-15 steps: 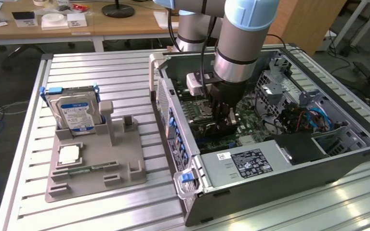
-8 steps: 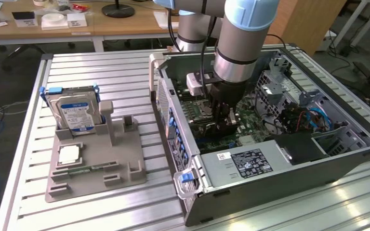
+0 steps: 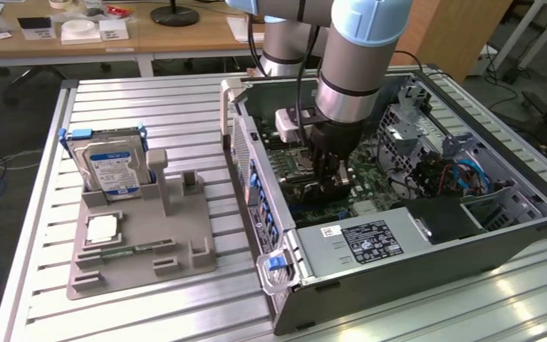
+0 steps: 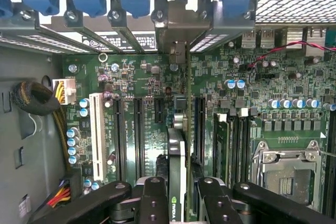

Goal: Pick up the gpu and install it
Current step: 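Insert the gpu into the slot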

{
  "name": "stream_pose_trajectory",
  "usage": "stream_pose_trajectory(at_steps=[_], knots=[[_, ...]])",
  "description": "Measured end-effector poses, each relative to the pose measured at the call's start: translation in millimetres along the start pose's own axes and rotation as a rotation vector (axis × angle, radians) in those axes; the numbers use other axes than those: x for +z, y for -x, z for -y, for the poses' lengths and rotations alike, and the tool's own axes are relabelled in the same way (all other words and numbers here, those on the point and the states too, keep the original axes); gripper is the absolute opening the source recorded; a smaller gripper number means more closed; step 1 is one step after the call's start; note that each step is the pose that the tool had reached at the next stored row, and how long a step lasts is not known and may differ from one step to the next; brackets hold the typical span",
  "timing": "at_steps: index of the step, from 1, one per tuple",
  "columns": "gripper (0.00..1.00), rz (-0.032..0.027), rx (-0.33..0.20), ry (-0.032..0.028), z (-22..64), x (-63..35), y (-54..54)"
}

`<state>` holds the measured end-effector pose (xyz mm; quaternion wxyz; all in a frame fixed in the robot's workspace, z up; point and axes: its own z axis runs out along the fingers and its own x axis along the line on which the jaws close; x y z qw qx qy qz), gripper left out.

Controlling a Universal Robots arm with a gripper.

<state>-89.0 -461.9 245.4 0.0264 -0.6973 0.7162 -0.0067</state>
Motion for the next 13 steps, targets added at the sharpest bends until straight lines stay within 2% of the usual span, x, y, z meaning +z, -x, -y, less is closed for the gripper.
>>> stream_pose_trajectory(at_steps=[13], knots=[[0.27, -0.0008, 0.0, 0.0002, -0.6, 1.5, -0.1]])
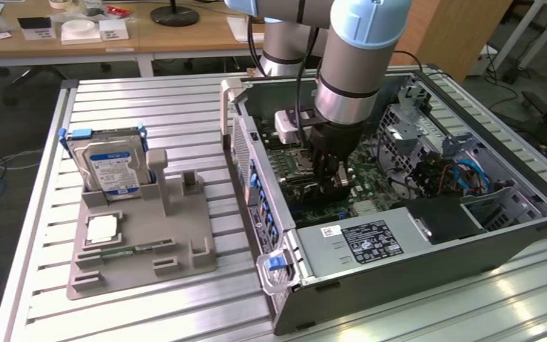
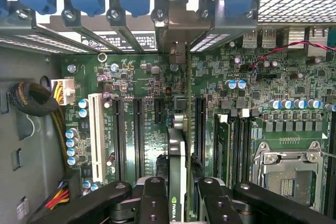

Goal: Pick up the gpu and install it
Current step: 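Insert the gpu into the slot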

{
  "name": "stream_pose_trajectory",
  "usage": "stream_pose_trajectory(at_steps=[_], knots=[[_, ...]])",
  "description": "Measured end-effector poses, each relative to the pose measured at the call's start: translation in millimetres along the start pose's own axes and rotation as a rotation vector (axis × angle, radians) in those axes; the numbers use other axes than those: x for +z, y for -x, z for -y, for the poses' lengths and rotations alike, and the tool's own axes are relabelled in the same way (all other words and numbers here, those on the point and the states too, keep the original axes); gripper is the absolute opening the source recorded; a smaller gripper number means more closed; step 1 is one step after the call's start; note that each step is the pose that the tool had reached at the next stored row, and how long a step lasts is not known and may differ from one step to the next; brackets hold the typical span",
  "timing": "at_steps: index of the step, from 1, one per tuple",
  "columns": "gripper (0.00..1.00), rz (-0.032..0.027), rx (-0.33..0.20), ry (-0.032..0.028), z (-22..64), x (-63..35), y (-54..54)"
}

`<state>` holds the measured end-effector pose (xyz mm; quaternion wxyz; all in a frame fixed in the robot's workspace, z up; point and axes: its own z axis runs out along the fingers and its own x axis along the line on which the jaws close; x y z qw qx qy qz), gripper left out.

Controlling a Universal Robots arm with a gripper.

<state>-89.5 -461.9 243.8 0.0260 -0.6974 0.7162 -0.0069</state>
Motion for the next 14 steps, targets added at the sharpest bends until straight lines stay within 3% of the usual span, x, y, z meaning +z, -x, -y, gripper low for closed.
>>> stream_pose_trajectory(at_steps=[6, 8, 9, 10, 14], knots=[[0.27, 0.0013, 0.0, 0.0004, -0.3, 0.3, 0.1], [0.45, 0.0002, 0.0, 0.0, 0.0, 0.0, 0.0], [0.45, 0.0001, 0.0, 0.0, 0.0, 0.0, 0.0], [0.52, 0.0002, 0.0, 0.0, 0.0, 0.0, 0.0], [0.52, 0.0, 0.0, 0.0, 0.1, -2.6, 0.1]])
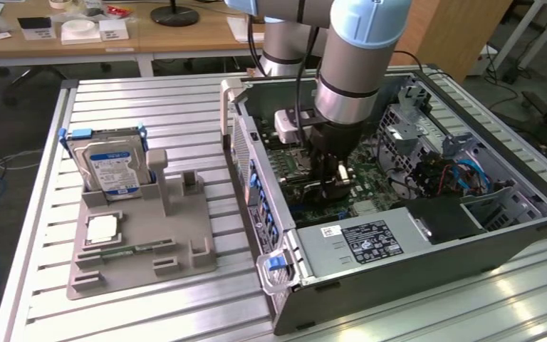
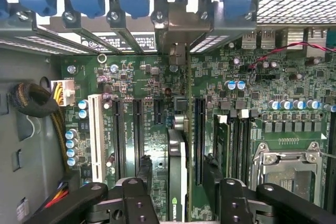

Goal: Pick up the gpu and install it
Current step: 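Insert the gpu into the slot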

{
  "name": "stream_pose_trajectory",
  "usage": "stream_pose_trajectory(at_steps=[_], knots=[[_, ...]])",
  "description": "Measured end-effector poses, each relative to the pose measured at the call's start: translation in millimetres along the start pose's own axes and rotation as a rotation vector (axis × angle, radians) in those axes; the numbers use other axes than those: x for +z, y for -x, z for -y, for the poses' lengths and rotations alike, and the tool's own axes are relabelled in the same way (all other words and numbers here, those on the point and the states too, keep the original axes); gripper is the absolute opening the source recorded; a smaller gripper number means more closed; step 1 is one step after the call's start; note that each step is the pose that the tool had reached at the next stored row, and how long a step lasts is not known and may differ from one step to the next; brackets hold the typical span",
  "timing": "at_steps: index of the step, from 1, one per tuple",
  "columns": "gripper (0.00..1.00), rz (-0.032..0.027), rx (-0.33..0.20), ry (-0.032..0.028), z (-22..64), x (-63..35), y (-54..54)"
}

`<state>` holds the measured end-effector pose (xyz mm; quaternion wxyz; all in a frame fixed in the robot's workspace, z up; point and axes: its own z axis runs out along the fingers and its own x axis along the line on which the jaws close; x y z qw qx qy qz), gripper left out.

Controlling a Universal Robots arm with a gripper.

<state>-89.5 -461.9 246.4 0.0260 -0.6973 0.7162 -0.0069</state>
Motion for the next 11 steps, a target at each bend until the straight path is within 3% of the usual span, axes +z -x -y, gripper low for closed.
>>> stream_pose_trajectory(at_steps=[11], knots=[[0.52, -0.0005, 0.0, 0.0, 1.5, -32.2, 0.9]])
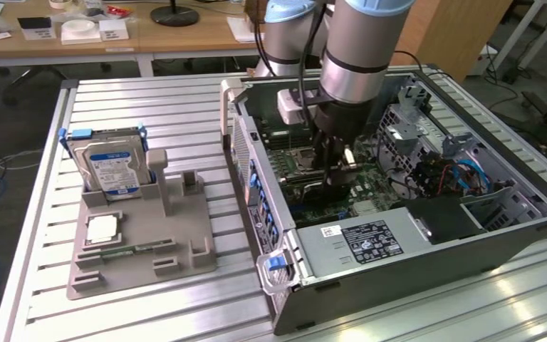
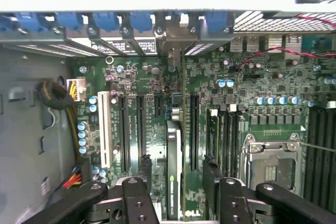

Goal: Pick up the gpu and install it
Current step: 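Insert the gpu into the slot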

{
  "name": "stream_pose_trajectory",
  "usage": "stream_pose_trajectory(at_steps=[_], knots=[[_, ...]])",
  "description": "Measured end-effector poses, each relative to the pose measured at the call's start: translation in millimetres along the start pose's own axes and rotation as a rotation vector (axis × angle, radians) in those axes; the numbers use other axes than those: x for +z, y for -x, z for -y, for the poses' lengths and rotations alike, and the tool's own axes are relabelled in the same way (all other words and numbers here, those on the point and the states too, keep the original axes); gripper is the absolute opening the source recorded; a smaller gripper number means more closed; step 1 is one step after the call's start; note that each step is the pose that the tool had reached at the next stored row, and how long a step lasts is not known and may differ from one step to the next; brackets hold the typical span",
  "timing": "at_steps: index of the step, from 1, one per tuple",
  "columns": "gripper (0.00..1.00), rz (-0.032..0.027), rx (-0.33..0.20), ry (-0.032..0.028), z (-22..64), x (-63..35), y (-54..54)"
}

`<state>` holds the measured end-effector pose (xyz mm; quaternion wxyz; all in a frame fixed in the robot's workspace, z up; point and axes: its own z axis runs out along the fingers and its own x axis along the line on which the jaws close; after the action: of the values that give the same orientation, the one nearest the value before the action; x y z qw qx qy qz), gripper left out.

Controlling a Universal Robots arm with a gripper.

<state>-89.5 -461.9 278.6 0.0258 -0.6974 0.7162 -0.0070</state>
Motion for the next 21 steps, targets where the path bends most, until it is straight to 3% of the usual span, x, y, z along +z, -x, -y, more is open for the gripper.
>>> stream_pose_trajectory(at_steps=[14, 21], knots=[[0.52, -0.0004, 0.0, 0.0, 1.0, -22.3, 0.6], [0.52, -0.0007, 0.0, -0.0001, 1.1, -23.4, 0.7]])
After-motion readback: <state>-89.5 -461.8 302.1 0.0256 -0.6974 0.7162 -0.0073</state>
